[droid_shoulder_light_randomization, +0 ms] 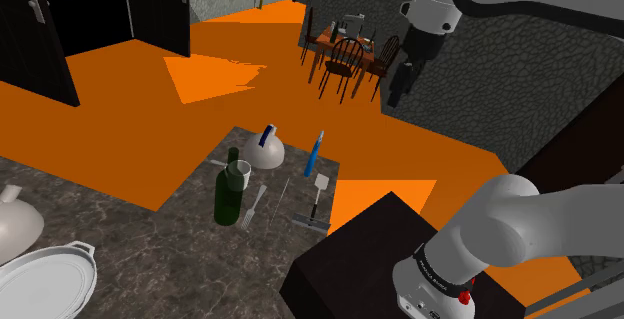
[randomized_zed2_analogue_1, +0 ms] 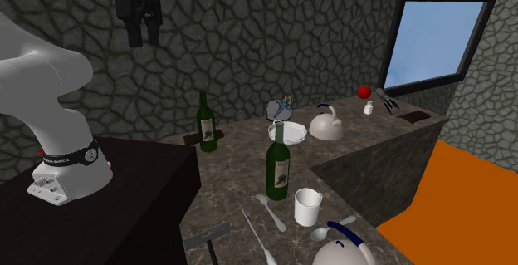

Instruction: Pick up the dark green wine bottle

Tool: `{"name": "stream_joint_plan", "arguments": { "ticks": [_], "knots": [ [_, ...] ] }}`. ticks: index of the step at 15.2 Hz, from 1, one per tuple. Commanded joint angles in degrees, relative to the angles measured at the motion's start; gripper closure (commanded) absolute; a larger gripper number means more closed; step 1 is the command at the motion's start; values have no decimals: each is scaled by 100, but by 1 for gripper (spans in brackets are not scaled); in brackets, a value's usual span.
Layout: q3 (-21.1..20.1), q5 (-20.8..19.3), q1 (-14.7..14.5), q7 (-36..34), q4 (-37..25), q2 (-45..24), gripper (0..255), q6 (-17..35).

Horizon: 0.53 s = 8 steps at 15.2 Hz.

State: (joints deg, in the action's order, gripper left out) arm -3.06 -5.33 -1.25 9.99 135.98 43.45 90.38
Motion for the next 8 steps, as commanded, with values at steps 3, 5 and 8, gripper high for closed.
{"name": "stream_joint_plan", "arguments": {
  "ticks": [3, 5, 8],
  "knots": [
    [-121, 125, -34, -210, 54, -273, 0, 288],
    [-242, 239, -66, -413, 78, -572, 0, 576],
    [-419, 388, -110, -708, 58, -1064, 0, 1003]
  ]
}}
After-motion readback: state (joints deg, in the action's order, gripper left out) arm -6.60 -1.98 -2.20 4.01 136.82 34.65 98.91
